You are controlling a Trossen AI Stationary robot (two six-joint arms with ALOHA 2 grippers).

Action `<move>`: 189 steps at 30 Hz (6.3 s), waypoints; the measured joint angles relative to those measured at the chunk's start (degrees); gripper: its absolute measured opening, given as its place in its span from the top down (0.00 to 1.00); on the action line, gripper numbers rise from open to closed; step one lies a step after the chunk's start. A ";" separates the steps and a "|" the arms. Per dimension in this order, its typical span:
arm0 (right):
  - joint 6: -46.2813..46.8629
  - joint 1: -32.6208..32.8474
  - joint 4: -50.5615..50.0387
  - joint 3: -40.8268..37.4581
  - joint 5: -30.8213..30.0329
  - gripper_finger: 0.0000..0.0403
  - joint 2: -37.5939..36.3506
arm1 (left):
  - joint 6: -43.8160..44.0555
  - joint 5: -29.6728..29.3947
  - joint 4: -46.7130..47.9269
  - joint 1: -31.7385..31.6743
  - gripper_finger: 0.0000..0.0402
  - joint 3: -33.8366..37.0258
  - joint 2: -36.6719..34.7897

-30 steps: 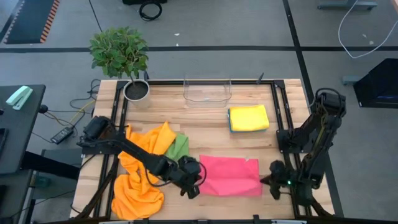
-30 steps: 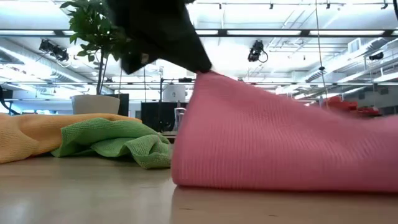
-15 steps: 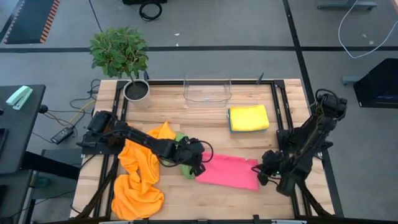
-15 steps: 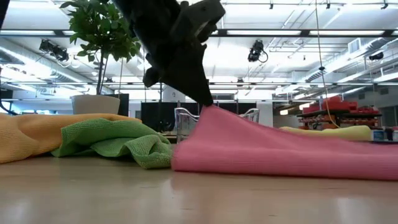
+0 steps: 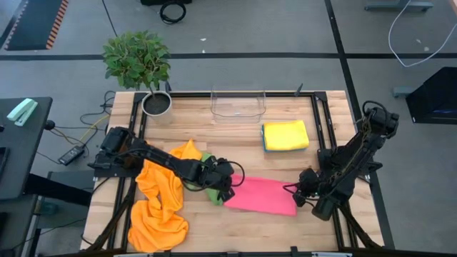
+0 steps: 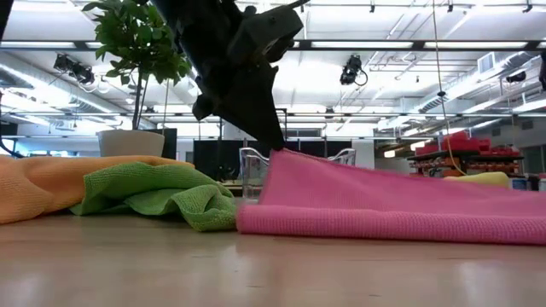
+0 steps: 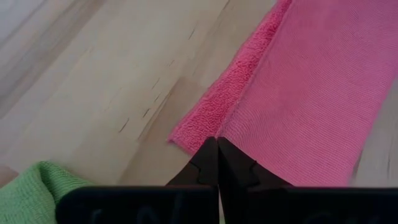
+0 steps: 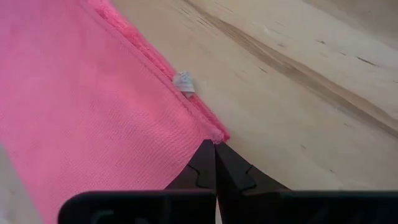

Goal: Fold microfiber towels
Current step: Fold the pink towel

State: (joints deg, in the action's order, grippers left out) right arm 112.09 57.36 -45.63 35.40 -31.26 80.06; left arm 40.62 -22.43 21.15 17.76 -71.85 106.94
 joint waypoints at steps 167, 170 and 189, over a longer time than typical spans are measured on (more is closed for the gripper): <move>-54.63 -0.97 28.65 36.68 1.27 0.78 32.61 | -80.28 26.80 17.33 4.71 0.66 -31.98 26.09; -56.51 -1.20 28.75 36.68 1.23 0.69 33.29 | -80.23 27.59 17.85 4.34 0.69 -31.95 26.14; -58.62 -5.20 29.90 36.52 1.42 0.62 37.46 | -76.84 28.44 17.82 3.71 0.79 -31.85 26.25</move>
State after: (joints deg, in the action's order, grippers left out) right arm 53.47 52.16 -15.74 71.92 -29.84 117.52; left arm -36.22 6.01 38.97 21.47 -103.70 133.19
